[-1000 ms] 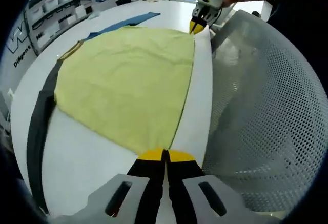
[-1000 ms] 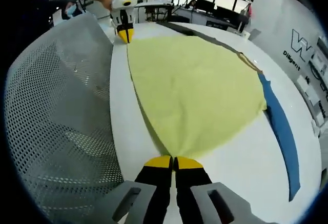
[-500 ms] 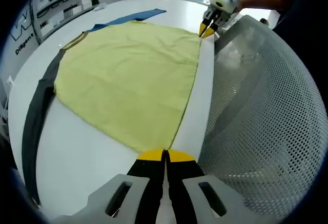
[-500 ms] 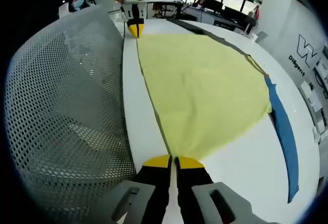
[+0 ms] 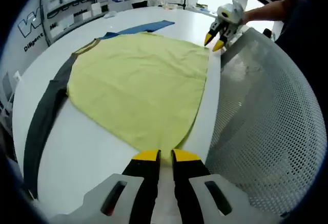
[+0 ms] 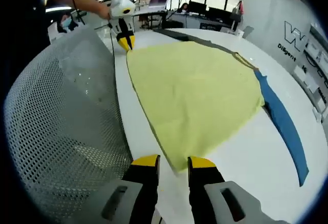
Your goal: Fold the garment on the visible template until the final outline fits inside the template.
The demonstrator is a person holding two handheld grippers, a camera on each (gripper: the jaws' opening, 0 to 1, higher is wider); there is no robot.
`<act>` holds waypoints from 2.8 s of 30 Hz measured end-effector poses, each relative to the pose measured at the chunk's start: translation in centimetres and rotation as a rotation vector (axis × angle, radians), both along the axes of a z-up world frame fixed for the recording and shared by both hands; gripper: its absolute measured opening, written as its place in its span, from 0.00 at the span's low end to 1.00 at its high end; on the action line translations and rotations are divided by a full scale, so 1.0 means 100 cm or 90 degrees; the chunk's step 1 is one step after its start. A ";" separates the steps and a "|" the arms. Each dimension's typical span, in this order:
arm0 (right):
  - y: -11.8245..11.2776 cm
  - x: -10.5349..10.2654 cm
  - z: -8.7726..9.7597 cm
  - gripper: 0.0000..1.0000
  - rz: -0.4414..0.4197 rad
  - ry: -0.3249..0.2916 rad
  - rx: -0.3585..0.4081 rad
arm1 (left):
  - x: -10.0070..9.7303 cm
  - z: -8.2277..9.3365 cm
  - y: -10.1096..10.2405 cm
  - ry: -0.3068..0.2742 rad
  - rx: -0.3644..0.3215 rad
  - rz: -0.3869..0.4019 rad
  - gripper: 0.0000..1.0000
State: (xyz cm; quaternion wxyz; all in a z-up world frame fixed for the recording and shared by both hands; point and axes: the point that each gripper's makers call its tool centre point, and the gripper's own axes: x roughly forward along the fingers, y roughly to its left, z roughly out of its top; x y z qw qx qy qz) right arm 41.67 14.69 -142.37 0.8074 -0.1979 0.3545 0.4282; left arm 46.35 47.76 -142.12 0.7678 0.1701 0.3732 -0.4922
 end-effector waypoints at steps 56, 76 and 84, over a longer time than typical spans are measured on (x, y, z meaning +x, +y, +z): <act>-0.003 0.030 0.051 0.70 -0.129 -0.054 0.102 | 0.150 0.003 0.228 -0.094 -0.017 0.684 0.43; -0.007 0.028 0.052 0.69 -0.133 -0.051 0.087 | 0.158 -0.002 0.247 -0.081 0.007 0.700 0.38; -0.010 0.026 0.051 0.69 -0.138 -0.046 0.083 | 0.161 -0.006 0.249 -0.076 0.022 0.689 0.31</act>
